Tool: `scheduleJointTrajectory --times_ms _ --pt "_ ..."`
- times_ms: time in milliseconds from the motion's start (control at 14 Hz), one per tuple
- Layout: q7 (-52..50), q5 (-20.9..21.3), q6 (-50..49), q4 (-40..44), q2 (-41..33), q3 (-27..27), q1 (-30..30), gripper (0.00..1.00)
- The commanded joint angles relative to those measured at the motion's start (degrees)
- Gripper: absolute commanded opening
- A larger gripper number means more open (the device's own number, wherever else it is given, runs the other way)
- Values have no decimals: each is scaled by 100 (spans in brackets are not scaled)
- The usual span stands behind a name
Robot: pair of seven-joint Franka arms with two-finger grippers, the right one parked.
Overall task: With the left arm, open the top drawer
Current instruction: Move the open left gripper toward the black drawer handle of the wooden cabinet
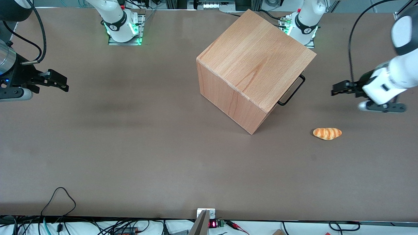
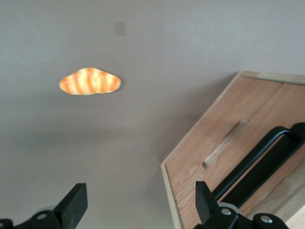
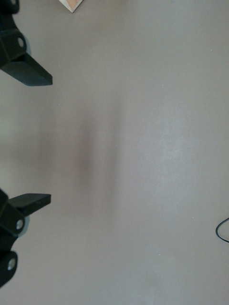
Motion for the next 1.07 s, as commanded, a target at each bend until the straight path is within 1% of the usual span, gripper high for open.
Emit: scheduleJointTrajectory --times_ms 0,143,214,286,500,857,1000 --pt "266 -59 165 -201 -14 -183 -33 100" --pt "713 -120 350 -481 -14 -324 -33 100" --pt "916 -268 429 -579 -14 -376 -33 100" --pt "996 -331 577 -701 -14 -420 -33 100" --pt "1242 -340 789 -826 12 -508 -42 99" --pt "1269 -358 929 -957 21 -711 -51 99" --pt "1287 -436 1053 -1071 21 -816 -60 99"
